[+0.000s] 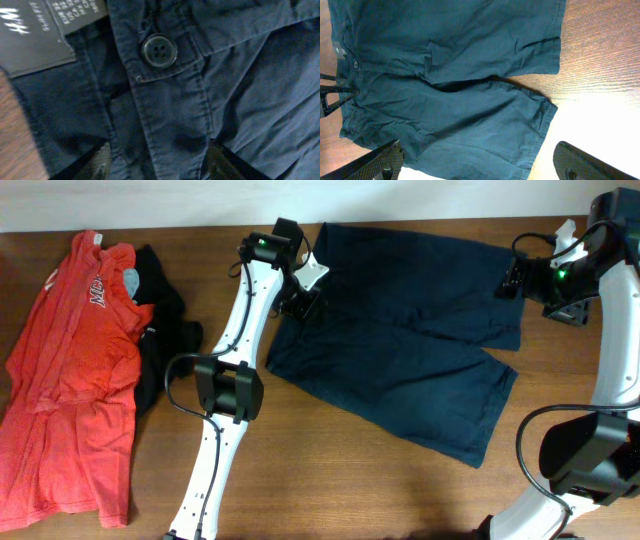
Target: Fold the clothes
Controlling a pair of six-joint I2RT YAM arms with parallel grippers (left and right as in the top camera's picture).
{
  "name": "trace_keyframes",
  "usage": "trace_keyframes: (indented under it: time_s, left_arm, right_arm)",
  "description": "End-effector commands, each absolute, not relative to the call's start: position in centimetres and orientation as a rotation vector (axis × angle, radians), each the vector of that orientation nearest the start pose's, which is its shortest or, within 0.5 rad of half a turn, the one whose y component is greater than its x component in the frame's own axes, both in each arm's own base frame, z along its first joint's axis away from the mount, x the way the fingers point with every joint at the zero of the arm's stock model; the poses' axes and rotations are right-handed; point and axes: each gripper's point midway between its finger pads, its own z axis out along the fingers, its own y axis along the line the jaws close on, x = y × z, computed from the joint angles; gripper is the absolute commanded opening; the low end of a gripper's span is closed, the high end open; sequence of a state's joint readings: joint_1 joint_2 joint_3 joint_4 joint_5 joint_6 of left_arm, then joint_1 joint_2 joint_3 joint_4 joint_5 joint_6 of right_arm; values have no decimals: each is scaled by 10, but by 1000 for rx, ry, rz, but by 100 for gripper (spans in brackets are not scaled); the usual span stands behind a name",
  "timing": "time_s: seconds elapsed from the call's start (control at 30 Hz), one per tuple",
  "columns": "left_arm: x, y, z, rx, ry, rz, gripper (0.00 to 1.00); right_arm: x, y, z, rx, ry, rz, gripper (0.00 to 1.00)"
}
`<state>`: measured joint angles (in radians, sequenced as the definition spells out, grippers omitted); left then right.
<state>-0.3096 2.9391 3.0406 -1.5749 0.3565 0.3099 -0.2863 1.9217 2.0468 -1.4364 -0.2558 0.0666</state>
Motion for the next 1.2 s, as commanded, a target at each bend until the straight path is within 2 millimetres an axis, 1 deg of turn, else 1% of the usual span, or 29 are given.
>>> trace_keyframes:
  time_s: [0.0,0.1,0.17,0.2,0.23,0.33,0.37,0.5,0.6,0.67,0.7,0.77,0.87,0.93,1.0,1.1,1.17]
  left_arm:
    - [488,-231,15,936,2853,-629,43]
    - [485,-232,15,940,2863,-633,31]
    - [482,-233,15,944,2873,-641,25]
    - [480,-234,15,949,2876,-639,19]
    - [480,-234,15,949,2876,-639,17]
    - [481,-233,15,943,2877,-639,1]
    - [482,-231,15,914,2889,-638,1]
    - [502,-199,11,542,3000,-548,1]
    - [514,-174,11,289,3034,-549,1]
    - [522,-152,11,64,3055,-552,1]
    - [526,-134,11,-113,3063,-549,1]
    - [531,-113,11,-297,3059,-552,1]
    - [532,-89,11,-495,3052,-552,1]
    - [531,-79,10,-557,3056,-550,1]
    - [528,-73,10,-579,3065,-547,1]
    - [527,-74,10,-564,3071,-546,1]
    - [528,-78,13,-499,3067,-548,1]
  right_arm:
    - [405,-72,227,420,2785,308,99]
    - [405,-72,227,420,2787,309,99]
    - [404,-72,227,421,2789,309,99]
    - [405,-72,227,421,2789,309,100]
    - [405,-72,227,421,2789,309,99]
    - [405,-72,227,421,2789,309,99]
    - [404,-72,227,421,2789,309,99]
    - [404,-72,227,422,2789,310,99]
    - [404,-72,227,422,2791,310,99]
    - [404,-72,227,422,2791,310,99]
    - [404,-72,227,422,2791,310,99]
    - [404,-72,227,422,2790,310,99]
    - [405,-72,227,421,2787,310,99]
    - [406,-72,227,420,2785,309,99]
    - [406,-72,227,420,2784,309,99]
    - [406,-72,227,420,2784,309,99]
    - [405,-72,227,420,2786,310,99]
